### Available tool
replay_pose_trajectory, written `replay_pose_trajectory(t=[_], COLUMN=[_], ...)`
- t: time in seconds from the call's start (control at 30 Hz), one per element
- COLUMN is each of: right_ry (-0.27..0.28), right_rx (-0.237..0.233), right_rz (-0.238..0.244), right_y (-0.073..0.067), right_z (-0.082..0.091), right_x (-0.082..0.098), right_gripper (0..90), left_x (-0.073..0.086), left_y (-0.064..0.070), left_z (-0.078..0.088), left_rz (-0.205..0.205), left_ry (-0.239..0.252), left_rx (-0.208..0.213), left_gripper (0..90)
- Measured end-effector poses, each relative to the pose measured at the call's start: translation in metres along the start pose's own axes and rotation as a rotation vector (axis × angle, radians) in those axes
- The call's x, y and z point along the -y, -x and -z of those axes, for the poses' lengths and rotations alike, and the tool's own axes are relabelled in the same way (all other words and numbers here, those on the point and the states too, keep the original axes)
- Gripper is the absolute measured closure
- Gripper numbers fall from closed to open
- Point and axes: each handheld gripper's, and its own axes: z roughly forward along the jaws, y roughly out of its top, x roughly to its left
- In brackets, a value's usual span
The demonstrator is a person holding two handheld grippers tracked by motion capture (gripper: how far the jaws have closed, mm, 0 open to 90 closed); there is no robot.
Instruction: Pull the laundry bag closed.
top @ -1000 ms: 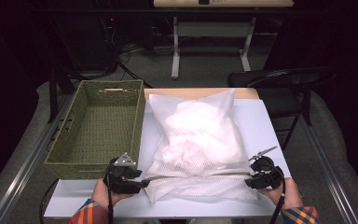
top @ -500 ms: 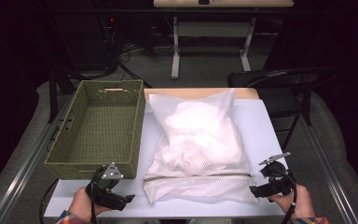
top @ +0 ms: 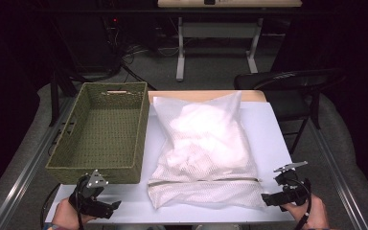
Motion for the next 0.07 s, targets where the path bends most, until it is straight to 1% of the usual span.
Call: replay_pose_trajectory(t=[0.07], right_ry=[0.009], right_rx=[0.002], right_rz=[0.002], right_y=[-0.0004], right_z=[0.0004], right_x=[-0.0003], right_gripper=[0.0], left_x=[0.0006], left_y=[0.0000], left_z=[-0.0016], left_rz=[0.000], left_ry=[0.004], left_rx=[0.002], left_gripper=[9.2])
